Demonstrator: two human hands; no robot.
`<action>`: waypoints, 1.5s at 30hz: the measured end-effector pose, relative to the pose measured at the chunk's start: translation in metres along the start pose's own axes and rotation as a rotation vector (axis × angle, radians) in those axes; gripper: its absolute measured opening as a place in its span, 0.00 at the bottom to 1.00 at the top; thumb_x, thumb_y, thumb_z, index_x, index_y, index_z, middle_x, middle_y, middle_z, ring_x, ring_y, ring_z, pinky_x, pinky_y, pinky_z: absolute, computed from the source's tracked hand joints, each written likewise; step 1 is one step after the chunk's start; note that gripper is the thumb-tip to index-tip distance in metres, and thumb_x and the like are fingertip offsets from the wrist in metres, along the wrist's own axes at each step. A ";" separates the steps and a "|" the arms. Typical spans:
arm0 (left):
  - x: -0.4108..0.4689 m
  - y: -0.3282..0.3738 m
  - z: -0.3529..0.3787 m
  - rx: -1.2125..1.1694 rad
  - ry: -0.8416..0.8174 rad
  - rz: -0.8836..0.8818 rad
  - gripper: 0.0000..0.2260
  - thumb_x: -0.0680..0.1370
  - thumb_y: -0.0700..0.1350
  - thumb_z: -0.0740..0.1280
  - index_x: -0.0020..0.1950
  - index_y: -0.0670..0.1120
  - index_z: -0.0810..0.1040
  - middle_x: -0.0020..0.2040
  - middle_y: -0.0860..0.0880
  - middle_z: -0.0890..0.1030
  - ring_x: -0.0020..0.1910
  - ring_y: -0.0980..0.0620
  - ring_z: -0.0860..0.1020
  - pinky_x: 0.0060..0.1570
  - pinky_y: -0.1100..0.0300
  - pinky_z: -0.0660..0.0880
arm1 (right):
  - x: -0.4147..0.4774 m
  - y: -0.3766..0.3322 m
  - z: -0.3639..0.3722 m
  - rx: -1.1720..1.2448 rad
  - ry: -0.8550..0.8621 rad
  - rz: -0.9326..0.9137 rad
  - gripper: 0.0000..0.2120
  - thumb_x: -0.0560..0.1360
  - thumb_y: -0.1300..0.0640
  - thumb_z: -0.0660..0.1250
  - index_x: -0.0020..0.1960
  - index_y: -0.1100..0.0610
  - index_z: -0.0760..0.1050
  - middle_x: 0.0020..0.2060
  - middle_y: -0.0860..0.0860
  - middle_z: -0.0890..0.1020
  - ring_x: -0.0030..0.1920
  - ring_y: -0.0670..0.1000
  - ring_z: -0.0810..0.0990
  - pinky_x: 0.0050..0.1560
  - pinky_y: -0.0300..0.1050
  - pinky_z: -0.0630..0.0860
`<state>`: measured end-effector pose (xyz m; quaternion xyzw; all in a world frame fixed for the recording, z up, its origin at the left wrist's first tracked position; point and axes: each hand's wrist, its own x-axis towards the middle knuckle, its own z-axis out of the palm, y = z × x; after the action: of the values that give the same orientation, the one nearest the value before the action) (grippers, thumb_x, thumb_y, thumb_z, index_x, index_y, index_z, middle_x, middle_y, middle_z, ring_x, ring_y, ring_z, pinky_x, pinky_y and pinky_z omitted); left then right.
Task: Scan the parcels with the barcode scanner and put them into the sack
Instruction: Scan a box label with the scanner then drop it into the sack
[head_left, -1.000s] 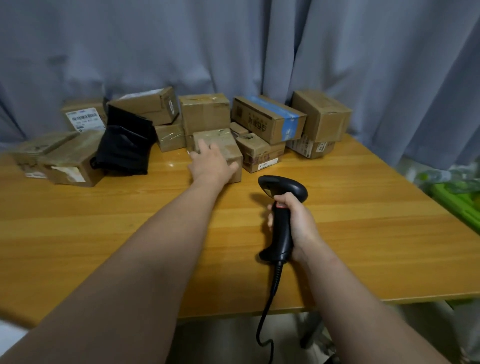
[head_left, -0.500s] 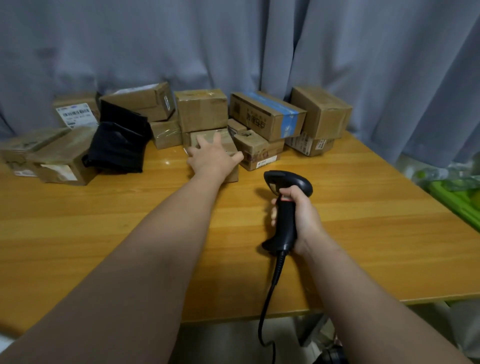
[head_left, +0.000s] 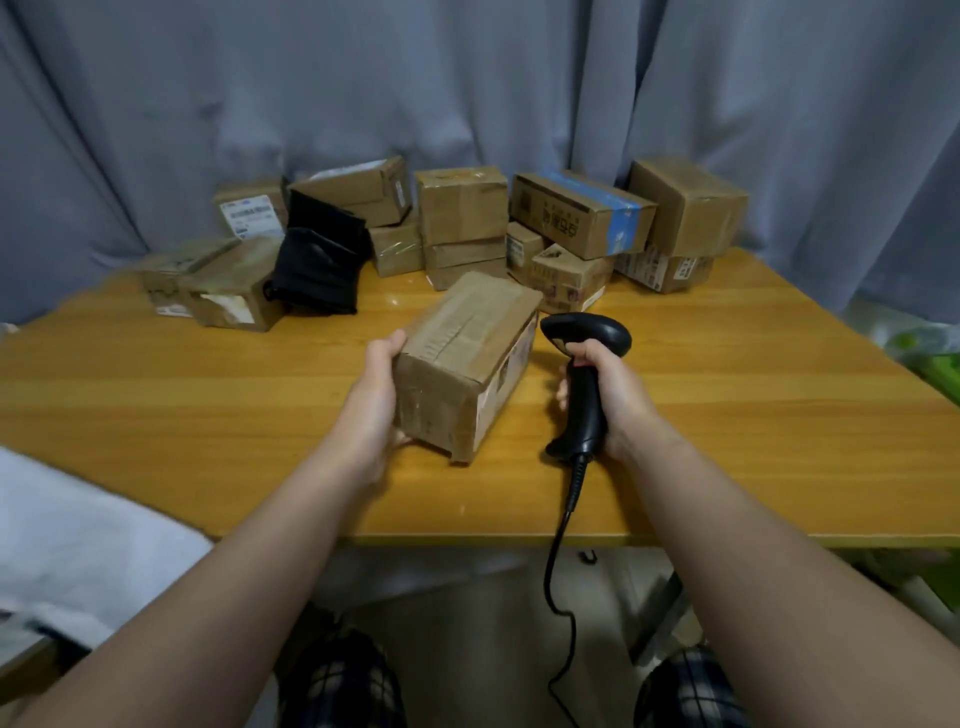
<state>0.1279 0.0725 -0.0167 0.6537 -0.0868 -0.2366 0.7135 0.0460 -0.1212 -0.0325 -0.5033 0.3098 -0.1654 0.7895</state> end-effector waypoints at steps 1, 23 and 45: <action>-0.008 0.000 -0.003 -0.055 -0.019 -0.022 0.20 0.80 0.63 0.51 0.59 0.54 0.75 0.56 0.46 0.82 0.56 0.47 0.80 0.57 0.46 0.76 | -0.004 0.003 0.002 0.018 -0.020 -0.004 0.12 0.75 0.54 0.69 0.50 0.62 0.76 0.32 0.55 0.80 0.29 0.50 0.79 0.34 0.41 0.78; -0.052 0.034 -0.027 0.920 -0.186 0.219 0.36 0.73 0.60 0.70 0.75 0.50 0.60 0.66 0.52 0.71 0.59 0.54 0.73 0.55 0.60 0.72 | -0.078 0.025 0.035 -0.144 0.065 -0.540 0.15 0.72 0.66 0.72 0.58 0.64 0.76 0.50 0.55 0.84 0.48 0.46 0.84 0.44 0.38 0.81; -0.041 -0.013 -0.052 0.438 -0.074 0.358 0.50 0.73 0.44 0.74 0.77 0.60 0.38 0.75 0.47 0.64 0.72 0.48 0.65 0.70 0.44 0.65 | -0.109 0.066 0.035 -0.568 -0.017 -0.879 0.17 0.67 0.48 0.70 0.26 0.52 0.67 0.22 0.51 0.73 0.29 0.61 0.78 0.32 0.57 0.77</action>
<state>0.1119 0.1373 -0.0287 0.7576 -0.2759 -0.1061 0.5820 -0.0162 -0.0055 -0.0459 -0.7814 0.0957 -0.3866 0.4804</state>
